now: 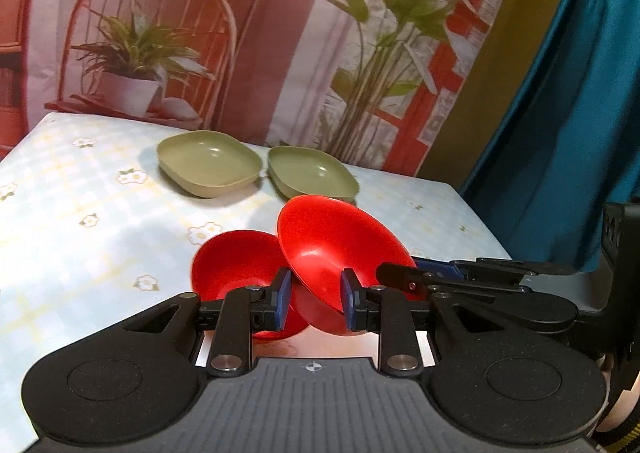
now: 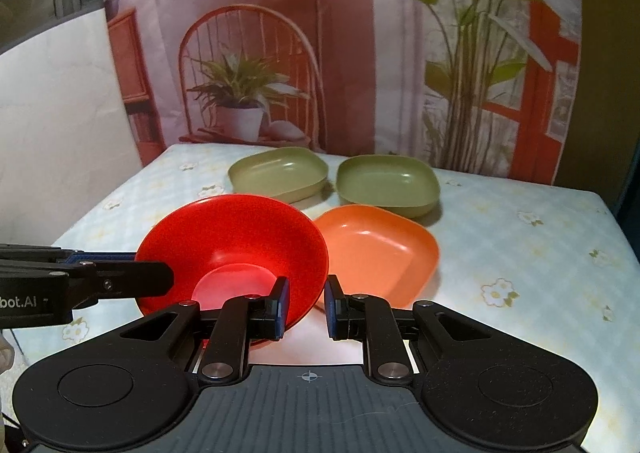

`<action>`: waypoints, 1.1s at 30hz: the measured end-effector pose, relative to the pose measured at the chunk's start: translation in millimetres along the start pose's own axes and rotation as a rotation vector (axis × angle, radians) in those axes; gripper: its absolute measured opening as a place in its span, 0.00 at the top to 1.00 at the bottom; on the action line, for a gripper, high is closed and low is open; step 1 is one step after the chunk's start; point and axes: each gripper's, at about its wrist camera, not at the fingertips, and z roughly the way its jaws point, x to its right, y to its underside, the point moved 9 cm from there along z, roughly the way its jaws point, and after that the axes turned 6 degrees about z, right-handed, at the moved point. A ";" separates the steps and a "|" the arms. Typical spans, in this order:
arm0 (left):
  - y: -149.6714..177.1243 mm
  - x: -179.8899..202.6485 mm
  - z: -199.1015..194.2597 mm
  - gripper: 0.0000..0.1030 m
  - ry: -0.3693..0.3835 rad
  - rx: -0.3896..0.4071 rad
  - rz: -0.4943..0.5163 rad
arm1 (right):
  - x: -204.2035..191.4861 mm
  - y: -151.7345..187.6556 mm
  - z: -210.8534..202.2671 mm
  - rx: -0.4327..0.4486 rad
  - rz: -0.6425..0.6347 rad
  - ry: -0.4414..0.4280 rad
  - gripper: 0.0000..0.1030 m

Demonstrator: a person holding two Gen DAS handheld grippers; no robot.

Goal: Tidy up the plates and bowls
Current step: 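Lift the red bowl with the left gripper and carry it onto the bowl stack, then lower the red bowl into the stack and open the left gripper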

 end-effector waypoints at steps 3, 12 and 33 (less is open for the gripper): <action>-1.3 -7.6 -0.4 0.73 -0.024 0.010 -0.013 | -6.6 -1.7 7.0 -0.003 -0.010 -0.013 0.83; -1.9 -30.8 8.8 0.73 -0.084 0.018 -0.071 | -27.7 -12.3 36.9 0.000 -0.063 -0.040 0.83; 15.0 -41.1 26.8 0.73 -0.129 -0.044 -0.067 | -32.3 12.4 64.6 -0.023 -0.090 -0.029 0.80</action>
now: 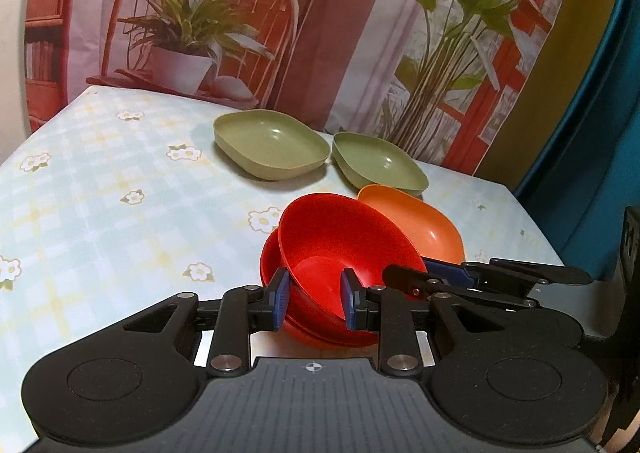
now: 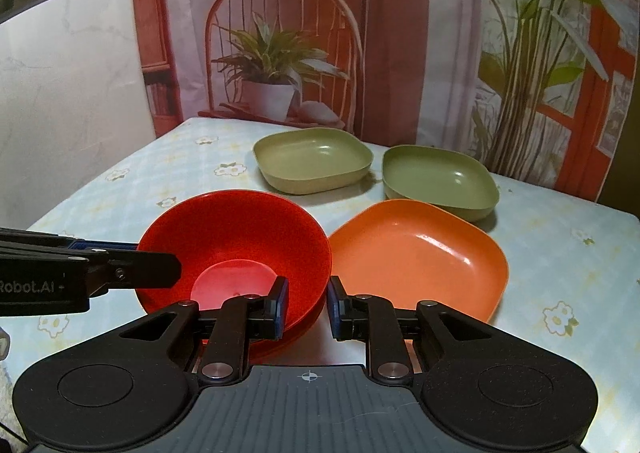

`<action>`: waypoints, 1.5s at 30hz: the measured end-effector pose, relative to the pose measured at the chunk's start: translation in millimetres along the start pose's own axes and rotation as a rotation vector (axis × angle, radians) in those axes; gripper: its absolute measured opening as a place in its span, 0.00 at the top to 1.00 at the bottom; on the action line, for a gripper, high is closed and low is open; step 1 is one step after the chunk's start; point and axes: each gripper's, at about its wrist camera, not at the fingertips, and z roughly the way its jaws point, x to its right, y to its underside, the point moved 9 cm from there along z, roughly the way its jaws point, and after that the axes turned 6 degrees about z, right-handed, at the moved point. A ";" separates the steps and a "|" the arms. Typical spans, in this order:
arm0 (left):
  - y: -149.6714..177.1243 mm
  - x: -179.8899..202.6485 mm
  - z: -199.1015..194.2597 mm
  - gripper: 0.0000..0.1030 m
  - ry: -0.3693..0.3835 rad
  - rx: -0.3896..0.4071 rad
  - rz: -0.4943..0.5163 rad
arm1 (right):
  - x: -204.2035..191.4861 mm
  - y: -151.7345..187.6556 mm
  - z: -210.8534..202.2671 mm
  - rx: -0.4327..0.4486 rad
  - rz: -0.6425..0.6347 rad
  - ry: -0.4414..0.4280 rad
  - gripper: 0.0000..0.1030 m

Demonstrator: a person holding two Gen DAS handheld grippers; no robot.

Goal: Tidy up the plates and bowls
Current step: 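Lower the red bowl into the stack and open the left gripper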

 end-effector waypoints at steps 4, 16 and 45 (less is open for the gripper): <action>0.7 -2.1 0.8 0.72 -0.018 -0.004 -0.002 | -0.3 3.2 -1.2 0.001 0.002 -0.001 0.78; 1.1 -4.7 -5.6 0.63 -0.064 0.027 0.003 | 12.6 7.5 -18.7 0.066 0.032 0.031 0.77; 0.1 11.0 -14.4 0.63 -0.068 0.037 0.106 | 65.6 25.6 -40.8 0.125 0.174 0.102 0.76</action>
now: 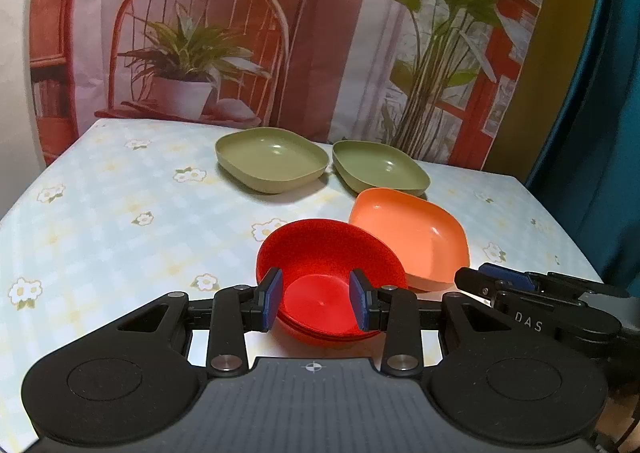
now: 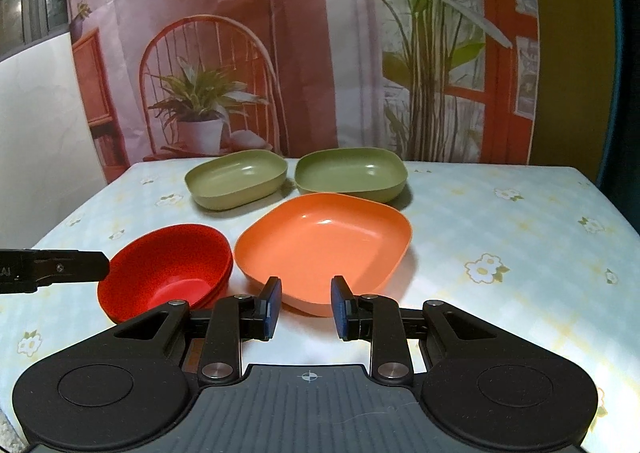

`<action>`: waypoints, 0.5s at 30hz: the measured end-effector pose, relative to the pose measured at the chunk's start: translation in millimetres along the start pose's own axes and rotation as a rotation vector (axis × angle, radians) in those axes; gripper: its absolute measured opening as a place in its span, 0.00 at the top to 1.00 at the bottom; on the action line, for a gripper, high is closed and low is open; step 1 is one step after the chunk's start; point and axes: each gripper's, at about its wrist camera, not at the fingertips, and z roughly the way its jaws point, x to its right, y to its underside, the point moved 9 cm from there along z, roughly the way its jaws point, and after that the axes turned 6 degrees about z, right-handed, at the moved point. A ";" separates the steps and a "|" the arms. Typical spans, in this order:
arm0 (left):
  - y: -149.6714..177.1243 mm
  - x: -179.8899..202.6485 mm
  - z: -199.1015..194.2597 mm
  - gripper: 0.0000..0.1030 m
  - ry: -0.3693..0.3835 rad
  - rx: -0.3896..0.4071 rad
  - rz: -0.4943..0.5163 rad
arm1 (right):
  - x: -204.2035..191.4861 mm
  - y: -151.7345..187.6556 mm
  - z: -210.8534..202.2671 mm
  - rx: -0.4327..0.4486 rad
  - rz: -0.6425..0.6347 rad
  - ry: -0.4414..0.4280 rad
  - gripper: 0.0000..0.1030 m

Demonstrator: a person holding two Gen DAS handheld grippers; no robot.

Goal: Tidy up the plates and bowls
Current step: 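Lower the red bowl into the stack and open the left gripper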

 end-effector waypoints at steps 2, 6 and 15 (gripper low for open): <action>-0.3 1.8 0.0 0.63 0.001 -0.001 0.009 | 2.6 -0.2 -0.5 0.002 0.007 0.000 0.76; -0.1 3.9 1.4 0.63 0.005 -0.005 0.023 | 5.4 0.2 -1.2 0.004 0.019 0.000 0.76; -4.5 6.7 -1.2 0.63 0.011 0.005 0.051 | 9.2 -1.2 -3.2 0.011 0.033 0.000 0.76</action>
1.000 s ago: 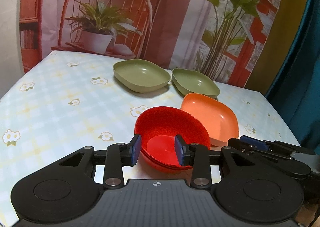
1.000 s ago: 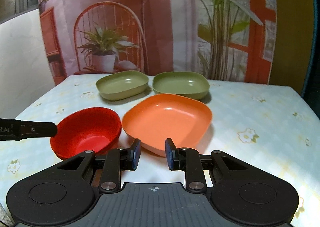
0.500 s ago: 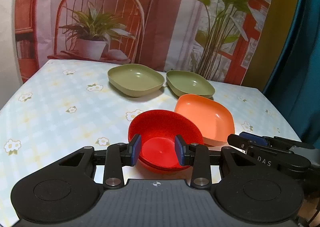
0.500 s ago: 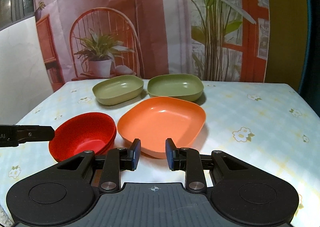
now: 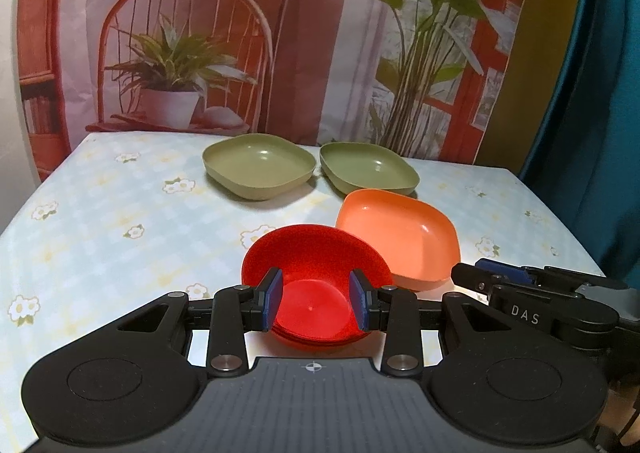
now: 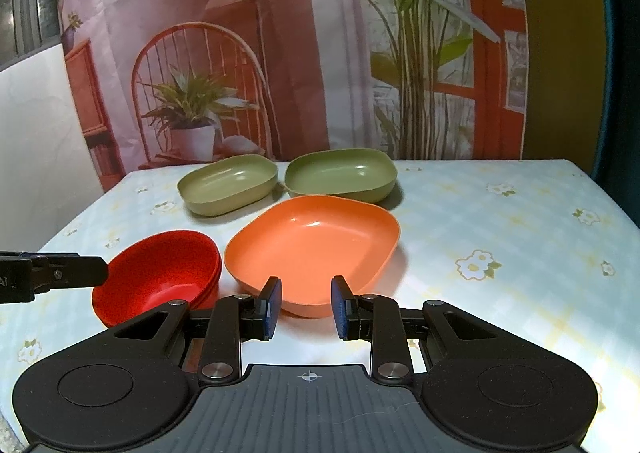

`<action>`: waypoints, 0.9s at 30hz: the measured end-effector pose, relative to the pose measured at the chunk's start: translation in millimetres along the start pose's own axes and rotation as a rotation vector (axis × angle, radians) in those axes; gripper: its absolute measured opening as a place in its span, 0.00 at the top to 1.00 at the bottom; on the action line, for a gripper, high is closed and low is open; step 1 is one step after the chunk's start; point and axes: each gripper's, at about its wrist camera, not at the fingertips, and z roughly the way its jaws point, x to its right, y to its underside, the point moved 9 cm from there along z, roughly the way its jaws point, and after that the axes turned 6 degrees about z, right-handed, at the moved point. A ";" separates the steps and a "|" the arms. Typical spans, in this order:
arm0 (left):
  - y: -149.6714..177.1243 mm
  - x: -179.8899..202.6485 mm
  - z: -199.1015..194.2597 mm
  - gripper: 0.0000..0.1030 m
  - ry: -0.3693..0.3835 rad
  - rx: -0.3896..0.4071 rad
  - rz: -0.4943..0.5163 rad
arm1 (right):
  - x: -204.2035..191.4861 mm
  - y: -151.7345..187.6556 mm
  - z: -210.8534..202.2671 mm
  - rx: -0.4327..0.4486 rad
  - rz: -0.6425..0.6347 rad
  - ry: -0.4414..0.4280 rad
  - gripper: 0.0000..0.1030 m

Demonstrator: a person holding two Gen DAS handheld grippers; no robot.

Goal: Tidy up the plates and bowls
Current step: 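Lower the red bowl into the stack and open the left gripper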

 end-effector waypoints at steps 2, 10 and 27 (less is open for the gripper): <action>0.2 -0.1 0.8 0.63 0.000 -0.003 0.002 | 1.2 0.2 -0.6 0.001 0.004 -0.002 0.76; -0.6 0.0 0.0 0.63 0.006 0.001 0.000 | 5.4 -0.4 -0.8 0.001 0.011 0.005 0.76; -10.7 -6.0 6.7 0.63 0.003 0.009 -0.013 | 14.6 -2.4 -2.3 0.003 0.003 0.040 0.76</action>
